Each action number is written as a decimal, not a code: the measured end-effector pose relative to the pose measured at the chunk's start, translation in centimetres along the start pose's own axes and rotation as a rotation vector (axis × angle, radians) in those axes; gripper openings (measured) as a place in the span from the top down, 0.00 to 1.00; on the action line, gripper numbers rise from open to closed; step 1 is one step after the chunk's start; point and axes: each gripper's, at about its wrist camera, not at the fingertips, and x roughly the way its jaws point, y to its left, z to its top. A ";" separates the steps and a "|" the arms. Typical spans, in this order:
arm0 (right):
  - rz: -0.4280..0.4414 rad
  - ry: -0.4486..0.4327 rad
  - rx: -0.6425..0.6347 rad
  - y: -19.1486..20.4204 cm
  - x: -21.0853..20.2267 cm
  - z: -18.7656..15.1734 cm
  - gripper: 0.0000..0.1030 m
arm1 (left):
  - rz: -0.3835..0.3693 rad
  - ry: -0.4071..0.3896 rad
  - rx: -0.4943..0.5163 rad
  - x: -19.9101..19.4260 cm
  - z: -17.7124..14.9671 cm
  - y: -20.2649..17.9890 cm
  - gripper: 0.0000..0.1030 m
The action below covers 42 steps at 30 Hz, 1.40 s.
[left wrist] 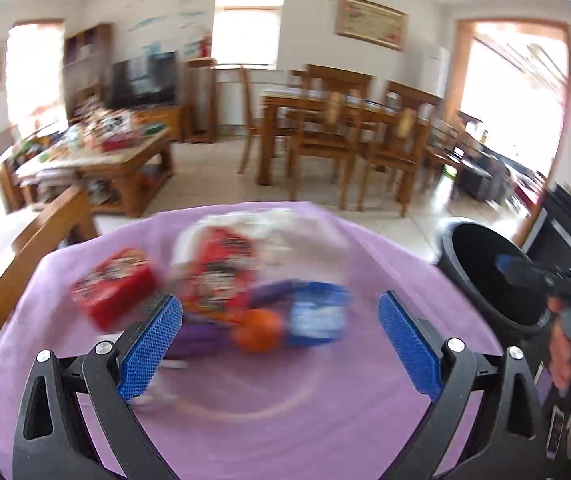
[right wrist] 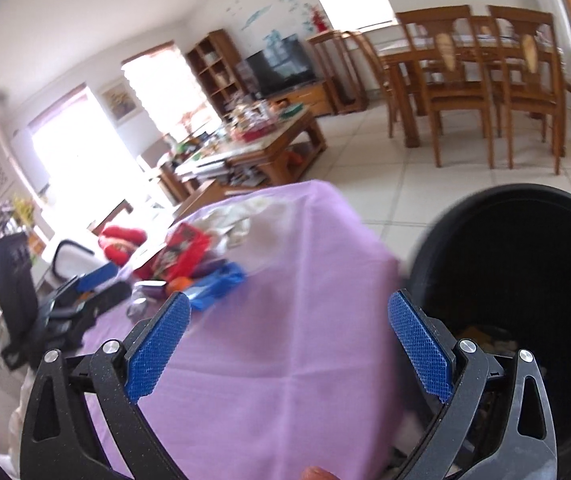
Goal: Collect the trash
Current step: 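Grasp the red milk carton with the left tool while the right grasps the blue wrapper, then move both items over the bin and open both tools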
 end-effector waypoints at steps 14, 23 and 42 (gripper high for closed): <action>-0.110 0.246 -0.393 10.2 14.1 -1.7 0.05 | 0.039 0.136 0.108 5.9 1.5 2.3 0.05; -0.016 0.265 -0.345 8.4 16.6 -0.2 0.10 | 0.062 0.255 0.135 10.0 0.8 1.5 0.39; 0.075 0.146 -0.241 7.9 9.2 -0.7 0.26 | -0.064 0.067 0.006 1.8 1.8 2.5 0.47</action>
